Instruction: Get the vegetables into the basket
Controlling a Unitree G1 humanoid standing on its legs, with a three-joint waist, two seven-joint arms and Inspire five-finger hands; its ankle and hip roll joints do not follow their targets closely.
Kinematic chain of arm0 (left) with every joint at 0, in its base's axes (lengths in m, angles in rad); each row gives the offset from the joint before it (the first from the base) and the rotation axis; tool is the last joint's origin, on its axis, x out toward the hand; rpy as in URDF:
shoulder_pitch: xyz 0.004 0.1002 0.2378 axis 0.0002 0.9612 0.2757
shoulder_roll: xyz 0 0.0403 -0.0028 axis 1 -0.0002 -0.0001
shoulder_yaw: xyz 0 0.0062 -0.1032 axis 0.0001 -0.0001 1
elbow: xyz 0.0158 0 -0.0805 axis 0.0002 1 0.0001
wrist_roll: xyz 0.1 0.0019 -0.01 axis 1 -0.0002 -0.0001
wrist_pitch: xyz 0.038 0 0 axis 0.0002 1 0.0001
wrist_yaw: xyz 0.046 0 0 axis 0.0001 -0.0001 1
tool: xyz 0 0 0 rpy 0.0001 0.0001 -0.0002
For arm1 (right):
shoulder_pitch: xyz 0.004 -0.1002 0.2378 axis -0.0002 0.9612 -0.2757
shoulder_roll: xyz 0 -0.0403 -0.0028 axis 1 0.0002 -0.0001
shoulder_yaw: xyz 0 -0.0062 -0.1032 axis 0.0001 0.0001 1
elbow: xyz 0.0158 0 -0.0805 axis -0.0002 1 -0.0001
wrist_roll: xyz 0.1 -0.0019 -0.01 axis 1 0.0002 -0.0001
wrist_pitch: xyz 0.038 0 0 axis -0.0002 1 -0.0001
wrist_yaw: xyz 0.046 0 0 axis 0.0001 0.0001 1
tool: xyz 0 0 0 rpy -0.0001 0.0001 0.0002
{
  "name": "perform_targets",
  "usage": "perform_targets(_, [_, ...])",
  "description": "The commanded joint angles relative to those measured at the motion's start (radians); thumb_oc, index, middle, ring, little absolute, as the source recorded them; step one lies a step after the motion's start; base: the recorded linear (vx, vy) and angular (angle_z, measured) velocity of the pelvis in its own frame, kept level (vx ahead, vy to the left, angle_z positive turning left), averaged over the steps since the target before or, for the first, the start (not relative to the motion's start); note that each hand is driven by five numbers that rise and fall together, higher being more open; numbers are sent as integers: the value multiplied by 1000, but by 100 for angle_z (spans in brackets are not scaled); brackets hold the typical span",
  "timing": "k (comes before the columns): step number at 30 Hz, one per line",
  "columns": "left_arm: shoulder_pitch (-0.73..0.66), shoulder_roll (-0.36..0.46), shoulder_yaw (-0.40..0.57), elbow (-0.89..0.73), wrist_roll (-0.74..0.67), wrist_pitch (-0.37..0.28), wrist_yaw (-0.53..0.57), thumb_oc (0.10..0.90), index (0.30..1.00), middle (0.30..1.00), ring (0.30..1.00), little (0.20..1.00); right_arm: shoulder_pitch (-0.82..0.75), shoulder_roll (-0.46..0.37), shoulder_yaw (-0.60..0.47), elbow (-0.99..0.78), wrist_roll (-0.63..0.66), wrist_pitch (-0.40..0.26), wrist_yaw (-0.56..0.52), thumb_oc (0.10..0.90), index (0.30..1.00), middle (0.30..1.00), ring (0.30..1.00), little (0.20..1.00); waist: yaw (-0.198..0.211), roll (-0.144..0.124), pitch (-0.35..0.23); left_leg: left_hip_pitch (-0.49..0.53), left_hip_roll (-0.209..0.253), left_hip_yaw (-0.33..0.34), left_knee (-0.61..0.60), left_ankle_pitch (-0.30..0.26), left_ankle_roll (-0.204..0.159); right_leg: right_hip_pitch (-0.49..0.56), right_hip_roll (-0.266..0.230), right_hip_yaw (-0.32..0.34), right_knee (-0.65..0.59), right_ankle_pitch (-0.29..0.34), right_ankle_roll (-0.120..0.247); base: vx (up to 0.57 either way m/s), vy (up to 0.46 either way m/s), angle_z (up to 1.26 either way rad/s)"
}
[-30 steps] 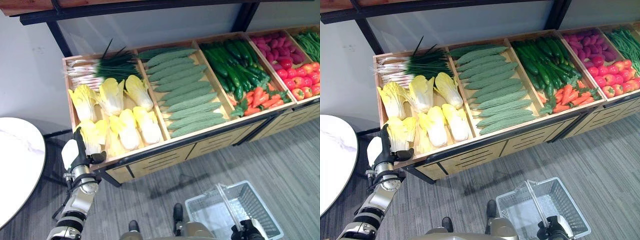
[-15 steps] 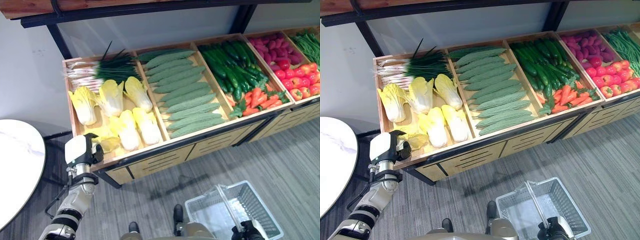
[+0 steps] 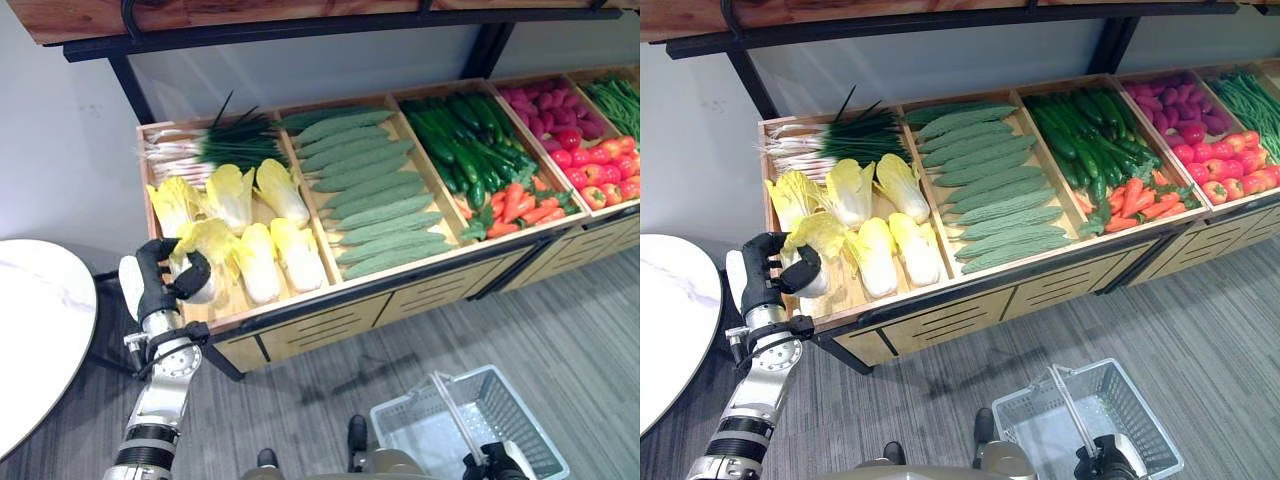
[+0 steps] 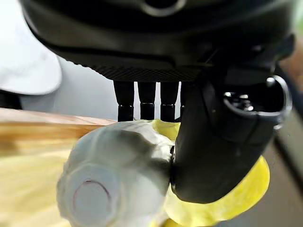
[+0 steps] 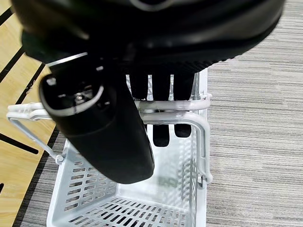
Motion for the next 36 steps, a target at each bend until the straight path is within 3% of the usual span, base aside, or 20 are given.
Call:
perform_targets(1, [-52,26,37,-114,-413,-213,-216,400,300,300,300,300,-12,-56,12,-10,-3,-10,0,400,300,300,300,300,2,-30,-20,-31,58,-69,-1,15,-51,45,-105,21,4,6,100,0,0,0])
perform_targets(2, [-14,14,15,-155,-518,-212,-301,400,300,300,300,300,-12,-55,3,-7,1,-8,14,400,300,300,300,300,6,-28,-20,-29,56,-72,-1,15,-50,46,-105,19,4,5,99,0,0,0])
perform_targets(3, [-13,14,15,-155,-519,-211,-303,400,300,300,300,300,-11,-56,3,-7,1,-8,14,400,300,300,300,300,6,-28,-21,-29,56,-72,-1,15,-50,47,-105,19,4,5,99,0,0,0])
perform_targets(4, [34,-8,-12,-172,-655,-199,-409,400,300,300,300,300,-12,-55,-7,3,-1,-6,29,400,300,300,300,300,10,-27,-21,-26,54,-74,-1,13,-46,51,-108,20,4,3,99,0,0,0])
perform_targets(9, [76,-8,-39,-202,-735,-187,-499,400,300,300,300,300,-16,-56,-15,7,-1,-10,41,400,300,300,300,300,14,-28,-21,-15,51,-71,-1,9,-41,58,-109,24,4,-1,98,0,0,0])
perform_targets(12, [89,-1,-53,-219,-760,-179,-539,400,300,300,300,300,-22,-61,-22,5,0,-13,48,400,300,300,300,300,20,-34,-8,-3,46,-69,0,16,-34,63,-111,31,7,-5,97,5,10,0])
perform_targets(15, [79,20,-68,-216,-757,-182,-554,400,300,300,300,300,-25,-60,-27,-5,8,-16,53,400,300,300,300,300,25,-51,17,-54,35,-80,88,-16,-25,48,-123,43,30,-6,95,-59,37,-2])
perform_targets(23, [34,62,-119,-253,-742,-184,-570,400,300,300,300,300,-26,-59,-48,-10,19,-12,57,400,300,300,300,300,21,-70,31,-97,-3,-76,175,-73,6,0,-169,62,102,-5,117,-37,126,-1])
perform_targets(26, [2,69,-145,-247,-738,-185,-581,400,300,300,300,300,-22,-51,-50,-14,20,-7,65,400,300,300,300,300,1,-85,38,-88,-38,-44,171,-92,30,-40,-201,105,134,73,153,-63,208,-4])
perform_targets(27, [-4,81,-153,-255,-727,-191,-582,400,300,300,300,300,-25,-51,-52,-24,21,-7,63,400,300,300,300,300,-10,-92,42,-86,-52,-28,165,-91,35,-58,-214,121,129,134,170,-126,170,-13])
perform_targets(29, [-10,104,-150,-260,-716,-201,-589,400,300,300,300,300,-36,-46,-46,-35,25,-5,61,400,300,300,300,300,-14,-95,54,-90,-57,4,145,-78,42,-101,-218,150,122,198,185,-168,125,-40])
perform_targets(31, [-14,115,-153,-263,-713,-200,-594,400,300,300,300,300,-36,-42,-44,-36,26,-5,62,400,300,300,300,300,-13,-93,56,-90,-54,19,130,-68,43,-114,-214,148,124,194,183,-119,89,-83])
perform_targets(33, [-19,140,-161,-266,-694,-195,-610,400,300,300,300,300,-28,-31,-39,-31,25,-8,69,400,300,300,300,300,-5,-77,54,-92,-37,57,100,-46,53,-110,-218,62,181,133,162,-167,134,-38])
perform_targets(36, [-25,138,-164,-287,-697,-193,-608,400,300,300,300,300,-25,-31,-41,-24,26,-9,63,400,300,300,300,300,4,-58,47,-102,-29,88,82,-25,64,-80,-214,1,289,48,138,-124,118,-53])
